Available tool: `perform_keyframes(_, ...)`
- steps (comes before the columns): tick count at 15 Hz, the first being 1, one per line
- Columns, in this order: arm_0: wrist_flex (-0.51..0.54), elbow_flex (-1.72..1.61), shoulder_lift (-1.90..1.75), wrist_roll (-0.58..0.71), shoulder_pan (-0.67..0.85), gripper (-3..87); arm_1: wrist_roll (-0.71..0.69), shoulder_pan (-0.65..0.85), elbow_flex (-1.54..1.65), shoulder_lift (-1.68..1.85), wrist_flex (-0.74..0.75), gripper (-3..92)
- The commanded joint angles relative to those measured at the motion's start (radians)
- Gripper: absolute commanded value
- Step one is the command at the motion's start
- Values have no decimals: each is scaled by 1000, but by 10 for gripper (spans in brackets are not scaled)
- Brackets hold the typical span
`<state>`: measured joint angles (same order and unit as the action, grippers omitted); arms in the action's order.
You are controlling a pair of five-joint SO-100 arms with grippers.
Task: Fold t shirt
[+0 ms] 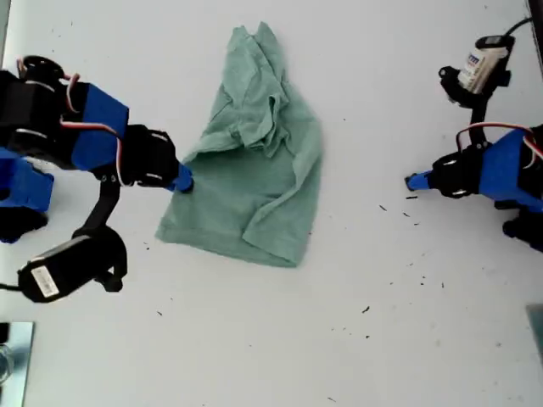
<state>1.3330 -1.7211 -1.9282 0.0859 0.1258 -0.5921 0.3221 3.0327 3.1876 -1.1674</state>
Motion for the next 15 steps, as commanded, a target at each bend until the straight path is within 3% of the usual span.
perform_keyframes(1, -57, 227, 202, 38, -32, -2, 6, -14, 9, 11, -9, 25)
perform_keyframes(3, -29, 716, 594, 77, -72, -2, 6, -14, 11, 14, -11, 25)
perform_keyframes(5, -163, 861, 810, 80, -64, 6, 9, -17, 11, 18, -12, 25)
perform_keyframes(6, -221, 864, 877, 94, -54, 73, 11, -18, 12, 23, -15, 25)
perform_keyframes(7, -273, 870, 942, 127, -49, 204, 11, -18, 14, 29, -17, 25)
perform_keyframes(9, -241, 871, 963, 133, -43, 245, 8, -20, 17, 38, -21, 25)
perform_keyframes(13, 46, 729, 380, 138, -5, 239, 8, -21, 23, 67, -35, 25)
perform_keyframes(15, -5, 305, -34, 138, 69, 195, 6, -21, 25, 71, -37, 25)
